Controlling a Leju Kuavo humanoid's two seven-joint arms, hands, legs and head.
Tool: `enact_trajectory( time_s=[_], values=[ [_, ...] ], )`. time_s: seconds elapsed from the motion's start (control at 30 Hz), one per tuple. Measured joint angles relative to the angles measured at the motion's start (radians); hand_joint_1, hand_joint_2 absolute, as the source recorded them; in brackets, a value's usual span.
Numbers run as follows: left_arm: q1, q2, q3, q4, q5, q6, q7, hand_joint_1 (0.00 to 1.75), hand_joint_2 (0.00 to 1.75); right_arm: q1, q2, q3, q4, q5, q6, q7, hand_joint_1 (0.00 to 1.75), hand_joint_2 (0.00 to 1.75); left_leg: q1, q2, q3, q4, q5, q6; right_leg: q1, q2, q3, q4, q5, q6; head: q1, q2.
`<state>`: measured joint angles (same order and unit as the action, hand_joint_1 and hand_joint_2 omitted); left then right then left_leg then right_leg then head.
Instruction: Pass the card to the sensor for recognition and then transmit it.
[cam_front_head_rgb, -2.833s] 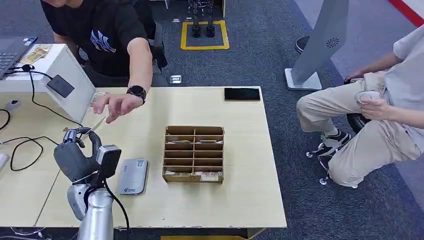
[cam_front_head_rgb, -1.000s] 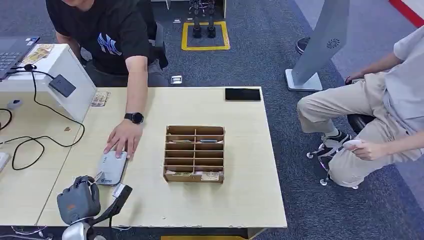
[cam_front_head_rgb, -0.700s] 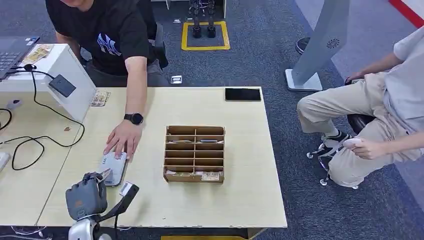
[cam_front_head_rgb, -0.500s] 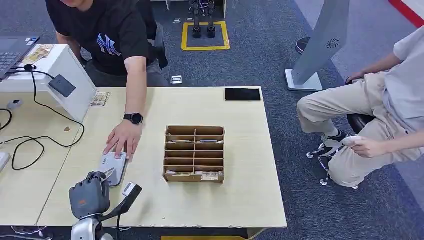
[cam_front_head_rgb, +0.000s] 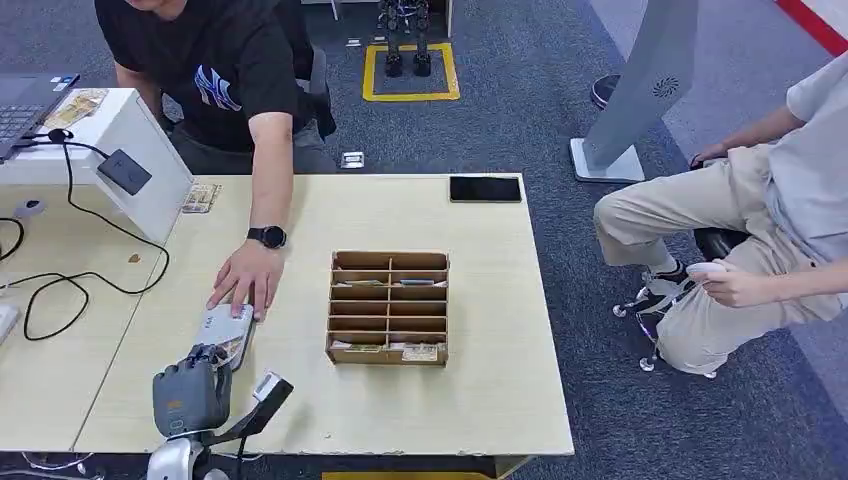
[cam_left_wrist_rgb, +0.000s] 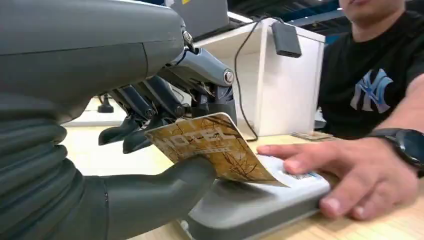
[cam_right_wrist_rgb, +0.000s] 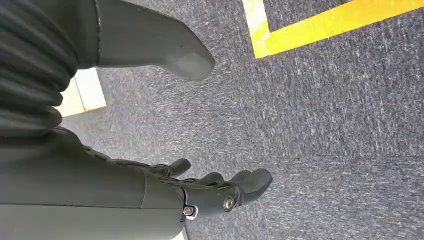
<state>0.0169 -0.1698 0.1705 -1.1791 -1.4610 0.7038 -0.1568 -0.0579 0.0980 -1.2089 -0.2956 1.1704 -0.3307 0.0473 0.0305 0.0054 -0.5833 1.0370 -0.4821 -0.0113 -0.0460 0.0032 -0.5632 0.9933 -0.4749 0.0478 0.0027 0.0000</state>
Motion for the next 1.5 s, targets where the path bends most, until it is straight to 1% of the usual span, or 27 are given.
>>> enact_trajectory(
  time_s=[0.23,0.27,0.37,0.43,0.5,0.57,0.6,0.7,0.77,0.87,0.9,0.97,1.07,1.37,1.4,1.43,1.5],
  values=[
    [-0.005,0.001,0.000,0.021,0.011,0.000,-0.016,1.75,1.75,0.000,0.000,0.000,0.000,0.000,0.000,-0.002,0.00,1.75,0.000,0.000,0.000,0.000,0.000,0.000,0.000,0.000,0.000,0.000,0.000,0.000,0.000,0.000],
    [-0.008,0.001,0.000,0.026,0.016,0.000,-0.029,1.75,1.75,0.000,0.000,0.000,0.000,0.001,0.001,-0.003,0.00,1.75,0.000,0.000,0.000,0.000,0.000,0.000,0.000,0.000,0.000,0.000,0.000,0.000,0.000,0.000],
    [-0.021,0.001,0.000,0.061,0.065,0.000,-0.101,1.75,1.75,0.000,0.000,0.000,0.000,0.002,0.003,-0.006,0.00,1.75,0.000,0.000,0.000,0.000,0.000,0.000,0.000,0.000,0.001,0.000,0.000,0.000,0.000,0.000],
    [-0.034,-0.001,0.000,0.087,0.089,0.000,-0.136,1.75,1.75,0.000,0.000,0.001,0.000,0.002,0.003,-0.007,0.00,1.75,0.000,0.000,0.001,0.000,0.000,0.000,0.000,0.000,0.002,0.000,0.000,0.000,0.000,0.000],
    [-0.046,-0.004,0.000,0.105,0.144,0.000,-0.175,1.75,1.75,0.000,-0.001,0.001,0.000,0.002,0.003,-0.007,0.00,1.75,0.000,0.000,0.002,0.000,0.000,0.000,0.000,0.000,0.002,0.000,0.000,0.000,0.000,0.000],
    [-0.061,-0.010,0.000,0.129,0.246,0.000,-0.224,1.75,1.75,0.000,-0.001,0.001,0.000,0.002,0.003,-0.007,0.00,1.75,0.000,0.000,0.003,0.000,0.000,0.000,0.000,0.000,0.003,0.000,0.000,0.000,0.000,0.000],
    [-0.067,-0.012,-0.006,0.139,0.333,-0.002,-0.242,1.75,1.75,0.000,-0.001,0.001,0.000,0.002,0.002,-0.007,0.00,1.75,0.000,0.000,0.003,0.000,0.000,0.000,0.000,0.000,0.003,0.000,0.000,0.000,0.000,0.000],
    [-0.072,-0.012,-0.079,0.139,0.669,-0.034,-0.254,1.75,1.75,0.000,-0.001,0.001,-0.002,0.002,-0.002,-0.008,0.00,1.75,0.000,0.000,0.003,0.000,0.000,0.000,0.000,0.000,0.003,0.000,0.000,0.000,0.000,0.000],
    [-0.069,-0.008,-0.137,0.109,0.825,-0.089,-0.254,1.75,1.75,0.001,-0.001,0.001,-0.004,0.002,-0.002,-0.010,0.00,1.75,0.000,0.000,0.003,0.000,0.000,0.000,0.000,0.000,0.003,0.000,0.000,0.000,0.000,0.000],
    [-0.055,0.005,-0.227,0.020,0.992,-0.220,-0.259,1.75,1.75,0.002,-0.001,0.001,-0.007,0.003,-0.002,-0.015,0.00,1.75,0.000,-0.001,0.002,0.000,0.000,0.000,0.000,-0.001,0.002,0.000,0.000,0.000,0.001,0.000],
    [-0.050,0.007,-0.256,-0.012,1.041,-0.248,-0.259,1.75,1.75,0.002,-0.001,0.001,-0.008,0.005,-0.002,-0.016,0.00,1.75,0.000,-0.001,0.001,0.000,0.000,0.000,0.000,-0.001,0.002,0.000,0.001,0.000,0.001,0.000],
    [-0.049,0.012,-0.295,-0.058,1.076,-0.267,-0.256,1.75,1.75,0.004,-0.001,0.000,-0.010,0.010,-0.003,-0.016,0.00,1.75,0.000,-0.001,0.001,0.000,0.000,0.001,0.000,-0.001,0.002,0.000,0.001,0.000,0.001,0.000],
    [-0.045,0.022,-0.334,-0.108,1.089,-0.275,-0.253,1.75,1.75,0.006,-0.001,0.000,-0.012,0.016,-0.003,-0.017,0.00,1.75,0.000,-0.001,0.001,0.000,0.000,0.000,0.000,0.000,0.001,0.000,0.001,0.000,0.000,0.000],
    [-0.035,0.035,-0.370,-0.152,1.100,-0.276,-0.254,1.75,1.75,0.007,-0.001,0.000,-0.013,0.016,-0.003,-0.017,0.00,1.75,0.000,-0.001,0.000,0.000,0.000,0.000,0.000,0.000,0.000,0.000,0.000,0.000,0.001,0.000],
    [-0.035,0.036,-0.373,-0.153,1.110,-0.280,-0.256,1.75,1.75,0.007,-0.001,0.000,-0.013,0.016,-0.003,-0.017,0.00,1.75,0.000,-0.001,0.000,0.000,0.000,0.000,0.000,0.000,0.000,0.000,0.000,0.000,0.001,0.000],
    [-0.035,0.037,-0.376,-0.156,1.138,-0.298,-0.262,1.75,1.75,0.007,-0.001,0.000,-0.014,0.018,-0.003,-0.017,0.00,1.75,0.000,-0.001,0.000,0.000,0.000,0.000,0.000,0.000,0.000,0.000,0.000,0.000,0.001,0.000],
    [-0.034,0.037,-0.381,-0.174,1.224,-0.343,-0.262,1.75,1.75,0.007,0.000,0.000,-0.014,0.019,-0.006,-0.017,0.00,1.75,0.000,-0.001,0.000,0.000,0.000,0.000,0.000,0.000,0.000,0.000,0.000,0.000,0.001,0.000]
  ],
)
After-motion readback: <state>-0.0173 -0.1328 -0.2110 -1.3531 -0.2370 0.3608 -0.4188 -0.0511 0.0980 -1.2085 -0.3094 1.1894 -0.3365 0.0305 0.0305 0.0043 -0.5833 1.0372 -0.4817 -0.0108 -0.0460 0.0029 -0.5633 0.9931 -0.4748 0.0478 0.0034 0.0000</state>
